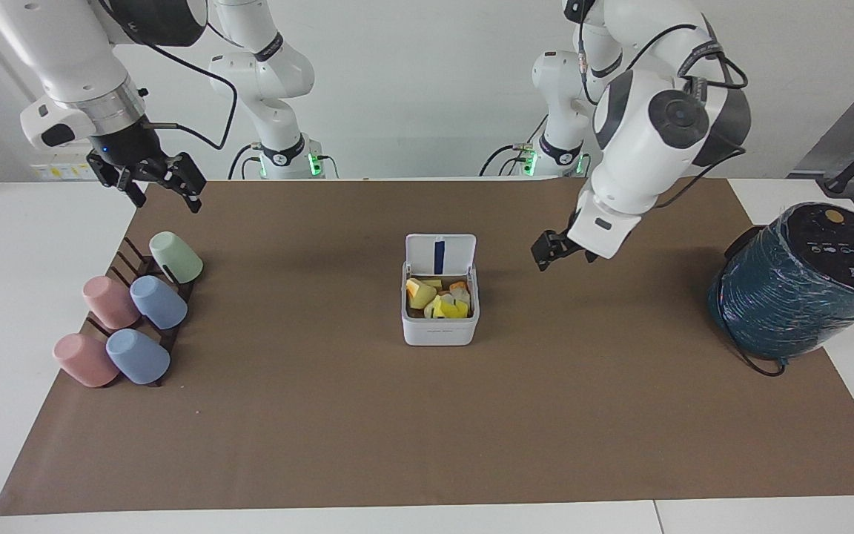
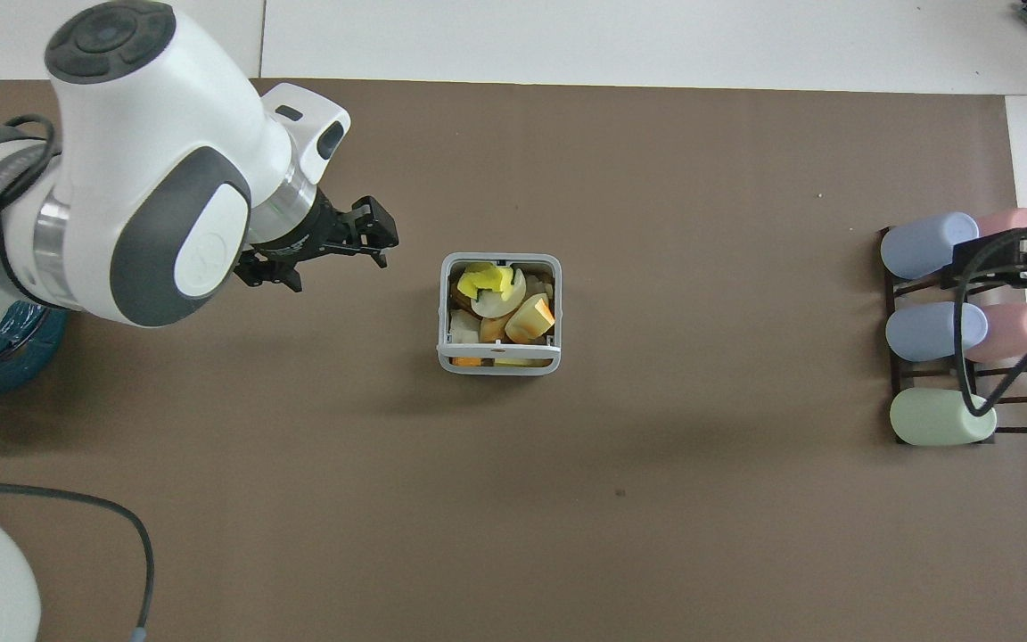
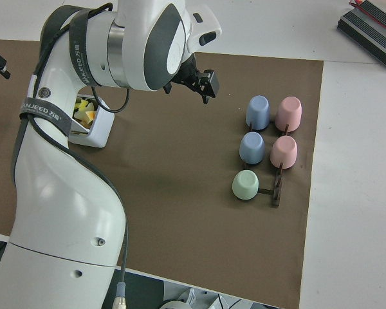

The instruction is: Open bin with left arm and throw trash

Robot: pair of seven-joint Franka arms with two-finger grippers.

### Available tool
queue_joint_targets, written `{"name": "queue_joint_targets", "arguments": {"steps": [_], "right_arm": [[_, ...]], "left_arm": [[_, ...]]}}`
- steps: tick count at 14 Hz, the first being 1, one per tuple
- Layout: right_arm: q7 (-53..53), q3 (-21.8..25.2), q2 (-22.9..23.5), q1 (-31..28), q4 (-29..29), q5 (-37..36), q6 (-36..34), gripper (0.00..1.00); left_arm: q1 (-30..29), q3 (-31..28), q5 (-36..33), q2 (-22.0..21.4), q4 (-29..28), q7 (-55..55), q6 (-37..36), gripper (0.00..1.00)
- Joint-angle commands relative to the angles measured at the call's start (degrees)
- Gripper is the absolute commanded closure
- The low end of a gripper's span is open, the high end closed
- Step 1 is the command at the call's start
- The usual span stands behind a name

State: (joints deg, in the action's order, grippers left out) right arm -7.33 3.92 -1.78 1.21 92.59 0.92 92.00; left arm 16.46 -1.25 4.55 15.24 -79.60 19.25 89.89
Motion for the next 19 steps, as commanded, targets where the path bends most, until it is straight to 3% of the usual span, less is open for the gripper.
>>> {"name": "queue_joint_targets", "arguments": {"steps": [1, 8, 19], "right_arm": [[1.88, -0.14, -1.74, 0.02, 1.98, -1.0, 0.46, 0.0], [6.01, -0.23, -1.74, 0.02, 1.98, -2.41, 0.72, 0.0], [5.66, -0.23, -1.74, 0.02, 1.98, -2.24, 1.08, 0.0]], "left_arm": [[-5.28, 0.64, -2.79, -3.54, -0.47, -9.46, -4.1, 0.0], [-14.34, 0.64, -6.3, -8.03, -1.53, -21.43, -6.13, 0.0], [-14.26, 0.81, -6.49, -10.84, -1.53, -21.97, -8.77, 0.0]]}}
